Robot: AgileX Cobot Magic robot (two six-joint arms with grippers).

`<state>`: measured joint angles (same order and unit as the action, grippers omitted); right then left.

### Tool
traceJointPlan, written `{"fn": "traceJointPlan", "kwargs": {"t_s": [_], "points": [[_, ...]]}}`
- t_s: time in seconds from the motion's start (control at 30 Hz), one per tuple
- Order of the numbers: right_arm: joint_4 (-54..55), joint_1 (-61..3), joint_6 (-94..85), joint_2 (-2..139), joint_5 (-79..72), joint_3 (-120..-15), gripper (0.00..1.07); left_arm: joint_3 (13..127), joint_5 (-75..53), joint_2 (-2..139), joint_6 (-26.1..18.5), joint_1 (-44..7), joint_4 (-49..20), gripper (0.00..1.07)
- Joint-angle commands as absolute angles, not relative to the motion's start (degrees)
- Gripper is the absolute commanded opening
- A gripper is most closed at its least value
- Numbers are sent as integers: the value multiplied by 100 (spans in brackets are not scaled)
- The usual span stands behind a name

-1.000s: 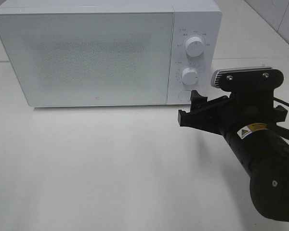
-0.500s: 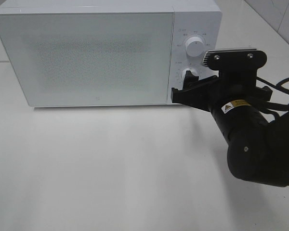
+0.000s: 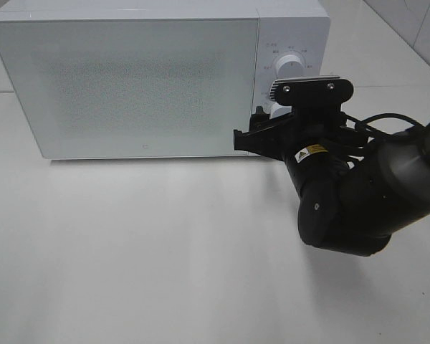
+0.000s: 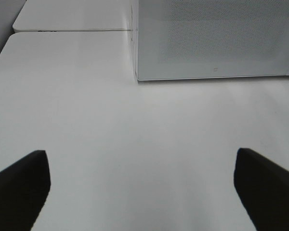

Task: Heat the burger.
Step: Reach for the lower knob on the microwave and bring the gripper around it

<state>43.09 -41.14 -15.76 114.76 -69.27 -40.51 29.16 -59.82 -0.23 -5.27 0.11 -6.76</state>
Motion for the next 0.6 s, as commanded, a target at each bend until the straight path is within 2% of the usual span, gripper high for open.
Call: {"fn": "traceJointPlan", "kwargs": {"t_s": [0.03, 0.6], "points": [[4240, -4051, -1627, 11579, -7070, -4206, 73, 2893, -5942, -149, -487, 40, -693, 98], [4016, -3667, -1444, 11952, -6709, -4704, 73, 2893, -5942, -149, -487, 40, -693, 98]]}}
